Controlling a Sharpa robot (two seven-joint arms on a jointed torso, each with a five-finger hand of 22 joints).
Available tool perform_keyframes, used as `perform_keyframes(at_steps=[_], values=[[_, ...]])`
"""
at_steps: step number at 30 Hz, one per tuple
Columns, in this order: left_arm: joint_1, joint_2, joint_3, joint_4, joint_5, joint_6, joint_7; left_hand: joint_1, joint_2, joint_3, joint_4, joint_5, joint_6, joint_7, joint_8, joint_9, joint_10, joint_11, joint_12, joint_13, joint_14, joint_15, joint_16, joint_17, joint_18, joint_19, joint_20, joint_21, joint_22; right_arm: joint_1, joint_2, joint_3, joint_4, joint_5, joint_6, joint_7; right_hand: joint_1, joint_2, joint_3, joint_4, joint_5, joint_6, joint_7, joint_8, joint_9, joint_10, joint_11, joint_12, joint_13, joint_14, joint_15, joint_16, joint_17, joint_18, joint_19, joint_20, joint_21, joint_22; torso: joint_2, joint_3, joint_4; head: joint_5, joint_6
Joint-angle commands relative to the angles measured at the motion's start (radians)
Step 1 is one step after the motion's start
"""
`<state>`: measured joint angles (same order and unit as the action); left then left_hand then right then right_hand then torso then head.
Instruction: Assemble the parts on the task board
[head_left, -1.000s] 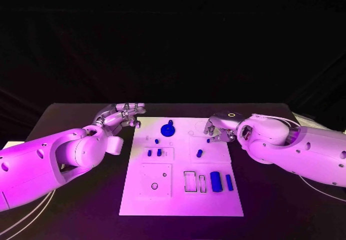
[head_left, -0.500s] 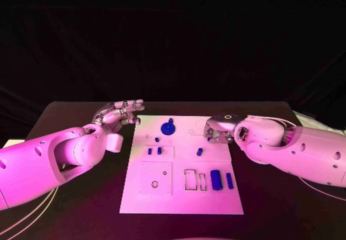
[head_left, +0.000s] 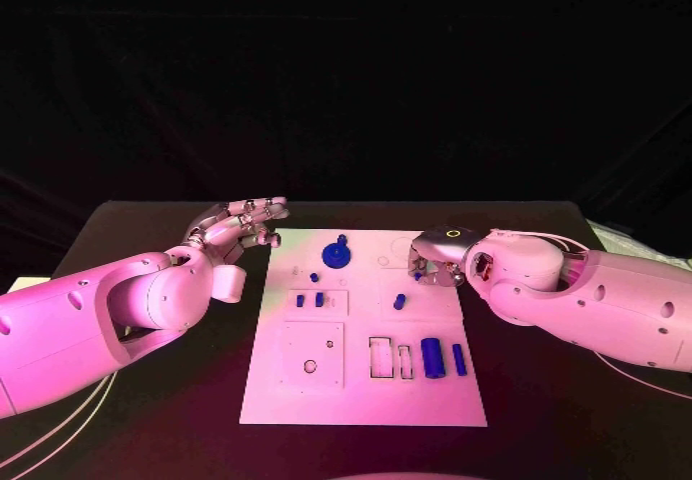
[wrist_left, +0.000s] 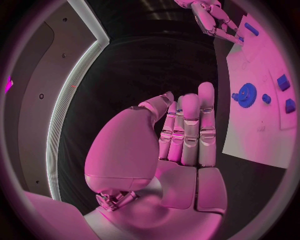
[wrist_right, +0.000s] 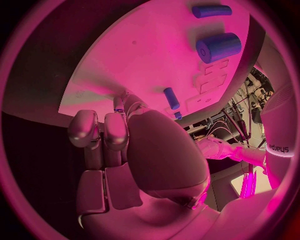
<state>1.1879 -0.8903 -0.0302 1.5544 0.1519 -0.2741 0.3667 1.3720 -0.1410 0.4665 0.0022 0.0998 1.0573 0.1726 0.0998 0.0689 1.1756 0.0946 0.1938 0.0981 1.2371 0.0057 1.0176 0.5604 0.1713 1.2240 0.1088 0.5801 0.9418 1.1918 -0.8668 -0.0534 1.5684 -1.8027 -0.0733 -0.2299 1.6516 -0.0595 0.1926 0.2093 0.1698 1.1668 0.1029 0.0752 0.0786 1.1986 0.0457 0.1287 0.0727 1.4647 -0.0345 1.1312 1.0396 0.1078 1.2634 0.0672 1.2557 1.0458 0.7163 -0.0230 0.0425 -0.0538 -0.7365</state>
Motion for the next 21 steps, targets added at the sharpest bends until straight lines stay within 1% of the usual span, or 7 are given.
perform_keyframes(at_steps=[1, 6, 8, 10, 14, 18, 21], values=[[0.0, 0.001, 0.001, 0.003, 0.007, 0.011, 0.007, 0.003, 0.007, -0.005, 0.0, -0.004, -0.01, 0.0, 0.003, -0.001, -0.007, -0.001, 0.004, 0.001, 0.006, 0.003, 0.003, 0.003, 0.007, 0.004, -0.001, 0.005, 0.003, -0.013, 0.005, -0.007, -0.007, -0.044, 0.057, 0.002, 0.009, -0.002, 0.023, -0.009, -0.008, 0.011, -0.001, 0.006, 0.003, 0.013, -0.003, -0.006, -0.002, 0.026, -0.01, 0.004, 0.001, 0.003, 0.006, -0.005, 0.007, 0.002, 0.0, -0.0003, 0.0001, -0.001, -0.001], [0.0, 0.002, 0.001, 0.003, 0.007, 0.011, 0.008, 0.005, 0.009, -0.006, -0.001, -0.003, -0.011, 0.0, 0.003, -0.001, -0.009, -0.001, 0.005, 0.001, 0.005, 0.003, 0.003, 0.001, 0.007, 0.005, -0.001, 0.003, 0.002, -0.018, 0.005, -0.007, -0.004, -0.059, 0.024, -0.003, 0.0, 0.001, 0.082, -0.031, -0.044, 0.026, -0.003, 0.006, 0.006, 0.036, -0.005, -0.014, -0.005, 0.027, -0.009, 0.008, 0.004, 0.0, 0.01, -0.009, 0.015, 0.014, 0.0, -0.0001, -0.0001, -0.001, -0.002], [0.0, 0.002, 0.001, 0.003, 0.007, 0.011, 0.007, 0.007, 0.01, -0.006, -0.002, -0.003, -0.011, 0.001, 0.004, -0.001, -0.01, -0.001, 0.006, 0.002, 0.004, 0.003, 0.001, -0.003, 0.008, 0.004, 0.0, -0.001, -0.001, -0.018, 0.0, -0.007, 0.002, -0.049, -0.008, -0.004, -0.011, -0.001, 0.108, -0.039, -0.055, 0.026, -0.001, 0.002, 0.006, 0.039, -0.004, -0.021, -0.006, 0.028, -0.008, 0.008, 0.003, 0.0, 0.012, -0.008, 0.018, 0.018, -0.001, 0.0002, -0.0003, -0.002, -0.001], [0.0, 0.002, 0.001, 0.003, 0.007, 0.011, 0.007, 0.007, 0.01, -0.006, -0.002, -0.003, -0.011, 0.001, 0.004, -0.001, -0.01, -0.001, 0.006, 0.002, 0.004, 0.003, 0.001, -0.003, 0.008, 0.004, 0.0, -0.001, -0.001, -0.019, -0.007, -0.006, 0.011, -0.033, -0.044, -0.005, -0.029, -0.005, 0.142, -0.05, -0.089, 0.027, 0.0, -0.001, 0.006, 0.044, -0.004, -0.03, -0.006, 0.029, -0.006, 0.011, 0.003, -0.002, 0.015, -0.005, 0.023, 0.025, -0.001, 0.0004, -0.0005, -0.003, -0.001], [0.0, 0.004, 0.001, 0.001, 0.005, 0.014, 0.007, 0.01, 0.012, -0.007, -0.004, -0.003, -0.012, 0.001, 0.004, -0.001, -0.012, 0.0, 0.008, 0.002, 0.0, 0.003, -0.003, -0.011, 0.01, 0.001, 0.0, -0.011, -0.007, -0.013, -0.029, -0.002, 0.041, 0.024, -0.111, -0.014, -0.069, -0.016, 0.193, -0.07, -0.103, 0.028, 0.003, -0.005, 0.009, 0.051, -0.001, -0.043, -0.006, 0.028, -0.003, 0.012, 0.001, -0.002, 0.017, -0.002, 0.027, 0.032, -0.002, -0.0002, 0.0005, -0.007, -0.001], [0.0, 0.005, 0.001, -0.001, 0.002, 0.014, 0.007, 0.01, 0.012, -0.007, -0.004, -0.003, -0.012, 0.001, 0.004, -0.001, -0.012, 0.0, 0.008, 0.002, 0.0, 0.003, -0.003, -0.012, 0.01, 0.001, 0.0, -0.011, -0.007, -0.004, -0.046, 0.002, 0.06, 0.064, -0.13, -0.024, -0.089, -0.019, 0.207, -0.075, -0.11, 0.03, 0.004, -0.005, 0.01, 0.053, 0.0, -0.047, -0.005, 0.028, -0.002, 0.013, 0.0, -0.003, 0.018, -0.001, 0.029, 0.035, -0.001, -0.0009, 0.0006, -0.008, 0.001], [0.0, 0.006, 0.001, -0.002, 0.001, 0.014, 0.007, 0.01, 0.012, -0.007, -0.004, -0.003, -0.012, 0.001, 0.004, -0.001, -0.012, 0.0, 0.008, 0.002, 0.0, 0.003, -0.003, -0.012, 0.01, 0.001, 0.0, -0.011, -0.007, 0.002, -0.057, 0.004, 0.071, 0.086, -0.134, -0.029, -0.1, -0.022, 0.211, -0.076, -0.114, 0.032, 0.005, -0.004, 0.011, 0.056, 0.0, -0.049, -0.005, 0.028, -0.002, 0.013, 0.0, -0.003, 0.018, 0.0, 0.029, 0.035, -0.001, -0.0003, -0.0006, -0.007, 0.001]])
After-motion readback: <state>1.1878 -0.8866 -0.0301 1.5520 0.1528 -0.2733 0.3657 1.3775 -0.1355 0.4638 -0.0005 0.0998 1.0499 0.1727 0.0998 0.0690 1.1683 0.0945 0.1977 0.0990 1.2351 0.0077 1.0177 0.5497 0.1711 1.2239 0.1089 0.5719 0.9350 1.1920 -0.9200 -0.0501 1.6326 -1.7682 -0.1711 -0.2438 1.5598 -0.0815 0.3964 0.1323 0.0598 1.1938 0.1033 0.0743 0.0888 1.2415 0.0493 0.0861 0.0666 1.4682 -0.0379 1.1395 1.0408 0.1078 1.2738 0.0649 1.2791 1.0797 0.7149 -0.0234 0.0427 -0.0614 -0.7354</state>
